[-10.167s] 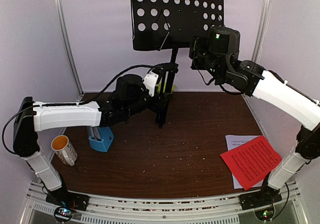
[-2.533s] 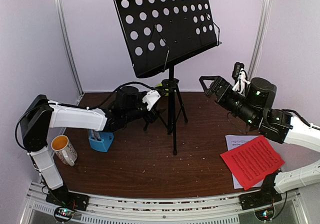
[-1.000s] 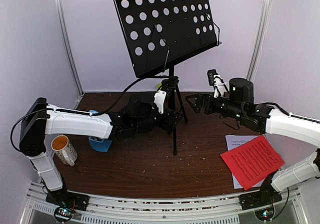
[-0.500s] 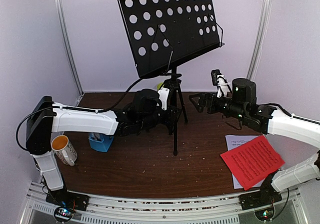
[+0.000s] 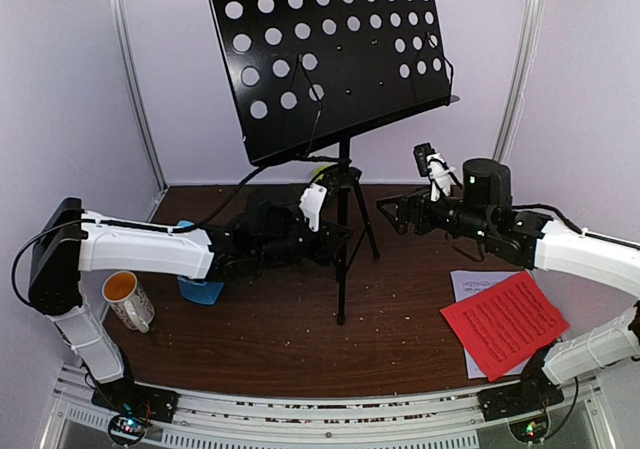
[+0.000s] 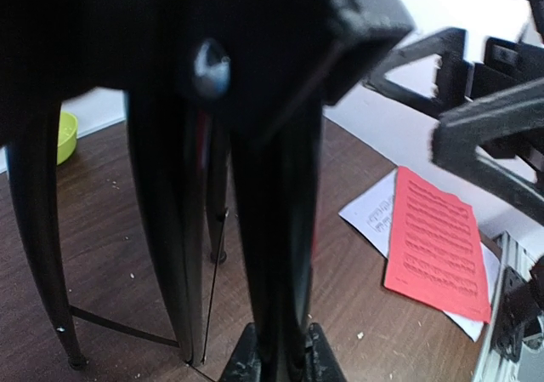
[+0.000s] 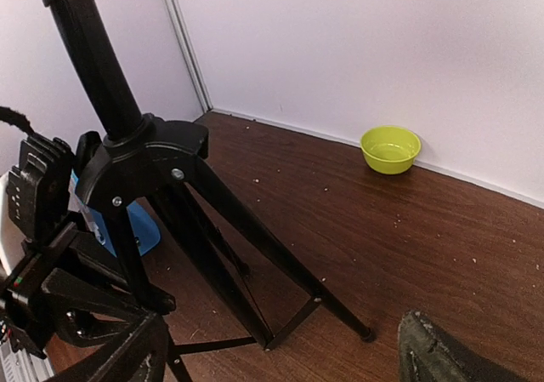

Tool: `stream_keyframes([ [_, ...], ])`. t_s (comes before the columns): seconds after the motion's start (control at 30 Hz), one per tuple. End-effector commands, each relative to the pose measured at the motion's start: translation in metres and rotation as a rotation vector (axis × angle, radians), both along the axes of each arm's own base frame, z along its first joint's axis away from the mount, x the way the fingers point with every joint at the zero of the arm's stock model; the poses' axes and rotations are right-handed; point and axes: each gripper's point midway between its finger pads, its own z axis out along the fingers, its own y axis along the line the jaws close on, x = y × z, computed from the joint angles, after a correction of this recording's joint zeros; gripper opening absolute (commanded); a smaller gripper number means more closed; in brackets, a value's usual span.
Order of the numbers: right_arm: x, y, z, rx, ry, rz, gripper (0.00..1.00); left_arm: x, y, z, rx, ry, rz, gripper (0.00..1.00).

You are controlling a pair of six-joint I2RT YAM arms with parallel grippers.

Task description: Set up the instrument practice props

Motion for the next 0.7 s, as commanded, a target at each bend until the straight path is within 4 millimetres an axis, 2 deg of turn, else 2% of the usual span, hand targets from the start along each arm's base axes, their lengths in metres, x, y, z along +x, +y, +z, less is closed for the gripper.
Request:
stream_keyframes([
  [0.0, -0.006, 0.022, 0.001, -0.072, -0.065, 0.155, 0.92, -0.027, 0.005, 0.010, 0.004, -0.021, -0.156, 0.00],
  [0.13, -0.014, 0.038, -0.007, -0.106, -0.079, 0.259, 0.90, -0.038, 0.014, 0.011, 0.005, -0.017, -0.243, 0.00],
  [0.33, -0.020, 0.056, -0.014, -0.144, -0.121, 0.323, 0.88, -0.045, 0.028, 0.004, 0.075, -0.023, -0.326, 0.00],
  [0.67, -0.011, 0.075, -0.026, -0.193, -0.149, 0.342, 0.82, -0.051, 0.033, -0.006, 0.132, -0.031, -0.429, 0.00],
])
